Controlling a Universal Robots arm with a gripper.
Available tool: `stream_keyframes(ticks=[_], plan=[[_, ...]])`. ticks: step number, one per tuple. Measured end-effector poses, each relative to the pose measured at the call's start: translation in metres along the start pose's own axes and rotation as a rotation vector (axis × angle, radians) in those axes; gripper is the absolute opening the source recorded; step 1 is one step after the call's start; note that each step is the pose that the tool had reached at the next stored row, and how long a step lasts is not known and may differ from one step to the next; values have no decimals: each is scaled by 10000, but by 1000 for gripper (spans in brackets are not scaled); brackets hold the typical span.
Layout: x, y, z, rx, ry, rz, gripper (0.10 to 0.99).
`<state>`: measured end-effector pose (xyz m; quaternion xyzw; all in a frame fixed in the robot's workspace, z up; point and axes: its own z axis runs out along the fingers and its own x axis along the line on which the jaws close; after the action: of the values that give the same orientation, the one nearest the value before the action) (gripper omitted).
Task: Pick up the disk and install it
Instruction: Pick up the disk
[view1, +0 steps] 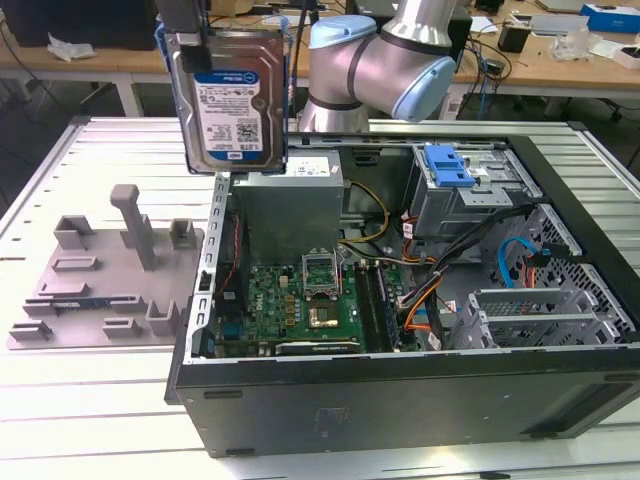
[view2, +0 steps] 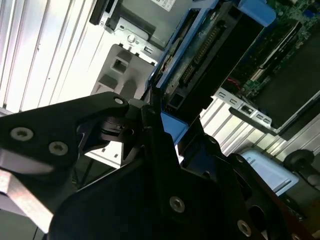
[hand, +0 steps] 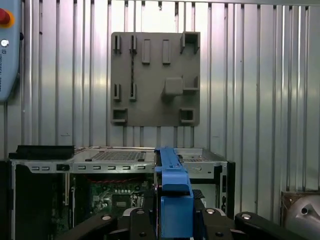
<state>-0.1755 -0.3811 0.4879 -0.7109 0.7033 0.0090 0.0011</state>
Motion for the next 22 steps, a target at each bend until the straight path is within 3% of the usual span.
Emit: stream_keyframes(ticks=[2, 4, 11, 16, 22], plan=[[24, -57, -1, 1, -1, -2, 369], [81, -198, -3, 0, 0, -3, 369], [215, -514, -9, 0, 0, 0, 369], [378, -882, -15, 1, -1, -1, 369], [561, -1258, -22, 1, -1, -2, 369]])
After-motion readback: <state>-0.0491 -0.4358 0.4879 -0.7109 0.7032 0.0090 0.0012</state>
